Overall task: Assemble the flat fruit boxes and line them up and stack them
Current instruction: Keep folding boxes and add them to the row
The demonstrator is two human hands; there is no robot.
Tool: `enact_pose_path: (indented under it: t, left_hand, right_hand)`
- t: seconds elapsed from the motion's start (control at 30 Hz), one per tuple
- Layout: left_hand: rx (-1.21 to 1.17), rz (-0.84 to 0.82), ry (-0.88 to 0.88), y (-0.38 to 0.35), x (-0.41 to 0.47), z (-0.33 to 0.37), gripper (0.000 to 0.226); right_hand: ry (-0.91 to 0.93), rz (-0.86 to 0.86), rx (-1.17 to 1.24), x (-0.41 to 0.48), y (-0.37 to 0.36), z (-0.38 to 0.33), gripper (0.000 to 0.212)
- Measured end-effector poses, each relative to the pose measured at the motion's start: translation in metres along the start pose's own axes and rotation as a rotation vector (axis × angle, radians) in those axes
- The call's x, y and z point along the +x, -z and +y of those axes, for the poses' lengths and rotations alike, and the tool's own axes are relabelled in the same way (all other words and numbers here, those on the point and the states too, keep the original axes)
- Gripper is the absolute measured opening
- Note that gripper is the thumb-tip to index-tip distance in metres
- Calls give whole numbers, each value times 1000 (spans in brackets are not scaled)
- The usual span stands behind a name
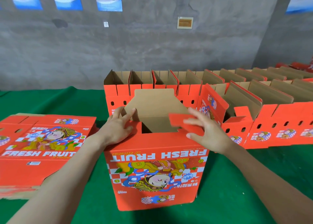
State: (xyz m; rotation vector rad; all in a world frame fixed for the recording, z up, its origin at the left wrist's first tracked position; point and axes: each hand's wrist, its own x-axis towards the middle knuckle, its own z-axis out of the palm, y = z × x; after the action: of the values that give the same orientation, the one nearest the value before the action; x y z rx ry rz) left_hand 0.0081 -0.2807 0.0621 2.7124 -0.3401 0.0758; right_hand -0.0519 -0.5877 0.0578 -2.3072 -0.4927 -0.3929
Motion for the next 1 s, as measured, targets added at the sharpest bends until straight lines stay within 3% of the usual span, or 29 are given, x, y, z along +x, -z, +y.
enact_pose_path:
  t: [0.07,0.1,0.33,0.43,0.53,0.63,0.73,0.9,1.0]
  left_hand:
    - [2,4,-6,0,0,2,65]
    - [2,9,-14,0,-1,3,66]
    - [-185,290,-232,1,-7,4,84]
    - [-319,381,-273,4,-14,7,50]
    - [-353,309,-260,5,-18,10,19]
    - [-435,176,-156,8,-18,14,32]
    - [-244,65,-147,6,-13,13,26]
    - [-153,-29,-9,7,-10,14,67]
    - [-45,-82,23,9,-6,16,90]
  right_hand:
    - [1,-26,-73,-4,1,5,38]
    - [3,-22,-88,-6,1,6,28]
    - [51,76,-61,-12,-4,1,15]
    - [101,207,-78,-15,-10,1,12]
    - [184,318,-136,-17,-13,1,15]
    - [245,329,-156,-19,-14,2,18]
    - [191,249,-121,-20,-7,-1,14]
    - [22,136,-19,7,10,-11,6]
    - [-71,-82,-209,33,11,-8,32]
